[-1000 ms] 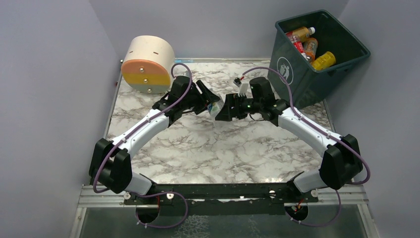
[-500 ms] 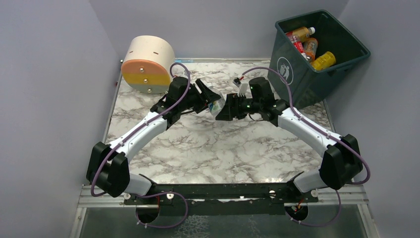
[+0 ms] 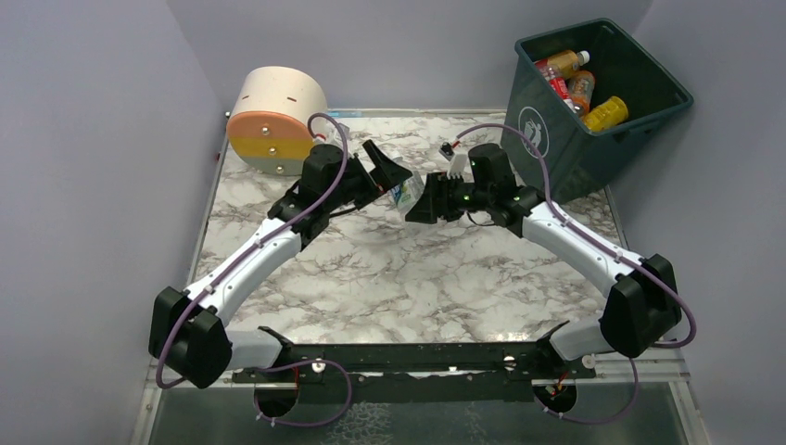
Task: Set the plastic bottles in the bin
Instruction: Pick up the plastic bottle at the center of the board.
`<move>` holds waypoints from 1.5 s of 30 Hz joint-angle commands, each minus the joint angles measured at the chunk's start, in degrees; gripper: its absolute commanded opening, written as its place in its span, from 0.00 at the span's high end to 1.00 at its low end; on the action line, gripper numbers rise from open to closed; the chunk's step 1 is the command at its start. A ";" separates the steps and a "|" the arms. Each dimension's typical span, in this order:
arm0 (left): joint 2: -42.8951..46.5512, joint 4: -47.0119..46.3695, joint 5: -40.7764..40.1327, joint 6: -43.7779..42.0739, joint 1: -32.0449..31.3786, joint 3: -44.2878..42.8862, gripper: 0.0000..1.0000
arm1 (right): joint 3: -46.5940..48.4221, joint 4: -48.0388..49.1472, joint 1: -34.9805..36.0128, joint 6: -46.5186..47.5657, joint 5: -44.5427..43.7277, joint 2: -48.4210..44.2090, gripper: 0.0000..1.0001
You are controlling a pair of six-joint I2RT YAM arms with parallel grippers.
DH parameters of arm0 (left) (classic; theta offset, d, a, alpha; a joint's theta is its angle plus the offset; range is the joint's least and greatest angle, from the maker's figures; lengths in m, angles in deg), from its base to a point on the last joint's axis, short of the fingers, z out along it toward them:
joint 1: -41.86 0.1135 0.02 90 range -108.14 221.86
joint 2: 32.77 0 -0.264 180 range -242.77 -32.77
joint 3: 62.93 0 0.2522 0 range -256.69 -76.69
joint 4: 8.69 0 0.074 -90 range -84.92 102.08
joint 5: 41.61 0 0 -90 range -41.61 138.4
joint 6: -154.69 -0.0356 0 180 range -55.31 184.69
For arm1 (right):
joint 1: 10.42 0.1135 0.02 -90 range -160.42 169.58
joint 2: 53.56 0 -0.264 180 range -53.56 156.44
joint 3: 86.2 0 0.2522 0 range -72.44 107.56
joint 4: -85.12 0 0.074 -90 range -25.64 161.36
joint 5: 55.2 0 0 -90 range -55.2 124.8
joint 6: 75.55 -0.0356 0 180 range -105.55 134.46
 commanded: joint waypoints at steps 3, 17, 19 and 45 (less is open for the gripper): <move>5.24 -2.06 -3.10 -6.59 -0.28 1.12 0.01 | 2.04 -0.06 0.23 0.42 -4.19 -1.82 0.37; 15.08 -6.45 -3.48 -14.91 -0.28 7.68 0.01 | 12.72 -6.79 -2.81 3.87 -9.03 -0.24 0.37; 15.69 -6.40 -3.63 -15.32 -0.26 7.97 0.01 | 14.93 -7.46 -5.08 3.97 -8.36 0.14 0.37; 17.34 -7.56 -2.96 -18.26 -0.27 10.91 0.01 | 42.43 -9.31 -43.27 -3.59 4.52 8.94 0.36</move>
